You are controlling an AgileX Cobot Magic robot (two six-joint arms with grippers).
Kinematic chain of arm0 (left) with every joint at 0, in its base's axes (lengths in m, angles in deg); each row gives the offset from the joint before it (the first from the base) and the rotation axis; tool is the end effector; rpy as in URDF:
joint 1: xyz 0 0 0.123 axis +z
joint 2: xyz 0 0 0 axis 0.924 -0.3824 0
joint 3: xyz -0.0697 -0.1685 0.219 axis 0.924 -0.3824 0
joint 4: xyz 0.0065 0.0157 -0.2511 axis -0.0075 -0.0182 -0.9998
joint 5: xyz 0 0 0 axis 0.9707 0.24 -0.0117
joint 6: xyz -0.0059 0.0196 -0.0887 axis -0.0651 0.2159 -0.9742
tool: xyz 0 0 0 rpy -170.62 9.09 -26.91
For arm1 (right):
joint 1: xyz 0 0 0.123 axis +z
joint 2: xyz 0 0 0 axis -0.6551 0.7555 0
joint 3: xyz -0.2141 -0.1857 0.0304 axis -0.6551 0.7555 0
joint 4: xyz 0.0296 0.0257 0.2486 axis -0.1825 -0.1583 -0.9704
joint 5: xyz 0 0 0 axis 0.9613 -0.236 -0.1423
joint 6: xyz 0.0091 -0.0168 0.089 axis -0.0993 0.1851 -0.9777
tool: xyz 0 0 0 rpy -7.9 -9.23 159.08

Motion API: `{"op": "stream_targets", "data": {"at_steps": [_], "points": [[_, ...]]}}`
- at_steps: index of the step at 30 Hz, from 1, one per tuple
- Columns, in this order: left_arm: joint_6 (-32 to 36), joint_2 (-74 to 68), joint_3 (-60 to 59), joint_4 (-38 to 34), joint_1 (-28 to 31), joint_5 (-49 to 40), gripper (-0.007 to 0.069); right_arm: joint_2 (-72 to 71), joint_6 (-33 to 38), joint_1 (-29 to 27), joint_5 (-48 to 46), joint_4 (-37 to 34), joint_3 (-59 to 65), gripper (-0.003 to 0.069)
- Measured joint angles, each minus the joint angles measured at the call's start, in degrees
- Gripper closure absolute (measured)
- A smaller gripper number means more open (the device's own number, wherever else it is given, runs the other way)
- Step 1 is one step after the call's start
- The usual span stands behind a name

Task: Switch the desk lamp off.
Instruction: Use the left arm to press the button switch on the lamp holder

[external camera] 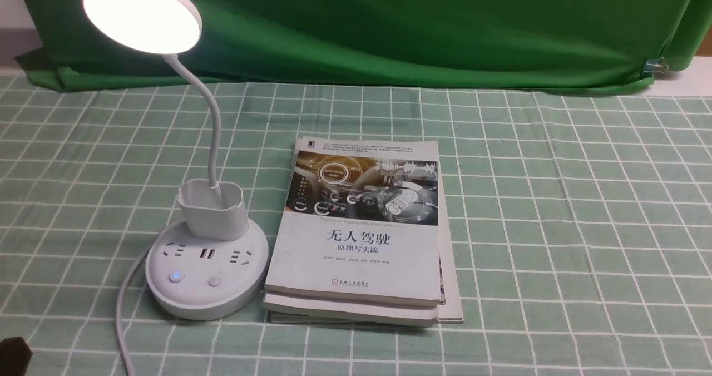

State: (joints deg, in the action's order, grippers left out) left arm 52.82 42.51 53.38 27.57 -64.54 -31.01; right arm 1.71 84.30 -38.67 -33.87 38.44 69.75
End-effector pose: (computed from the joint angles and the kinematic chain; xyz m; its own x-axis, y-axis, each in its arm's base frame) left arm 0.0547 -0.0013 0.1847 -0.2087 -0.0830 -0.9745 -0.0232 0.9965 -0.0799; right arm 0.0557 0.0013 0.1895 -0.1530 -0.0707 -0.9857 -0.0400 0.9971 -0.0653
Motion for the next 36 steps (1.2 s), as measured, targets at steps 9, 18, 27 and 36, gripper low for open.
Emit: {"op": "stream_targets", "data": {"at_steps": [9,18,27,36], "points": [[0.0,0.0,0.0,0.0,0.0,0.0,0.0624,0.0,0.0,0.0,0.0,0.0,0.0,0.0417],[-1.0,0.0,0.0,-10.7,0.0,5.4,0.0624,0.0,0.0,0.0,0.0,0.0,0.0,0.0417],[-3.5,0.0,0.0,-36.6,0.0,15.3,0.0624,0.0,0.0,0.0,0.0,0.0,0.0,0.0417],[-3.1,-7.9,11.4,-33.6,0.0,0.2,0.0624,0.0,0.0,0.0,0.0,0.0,0.0,0.0417]]}}
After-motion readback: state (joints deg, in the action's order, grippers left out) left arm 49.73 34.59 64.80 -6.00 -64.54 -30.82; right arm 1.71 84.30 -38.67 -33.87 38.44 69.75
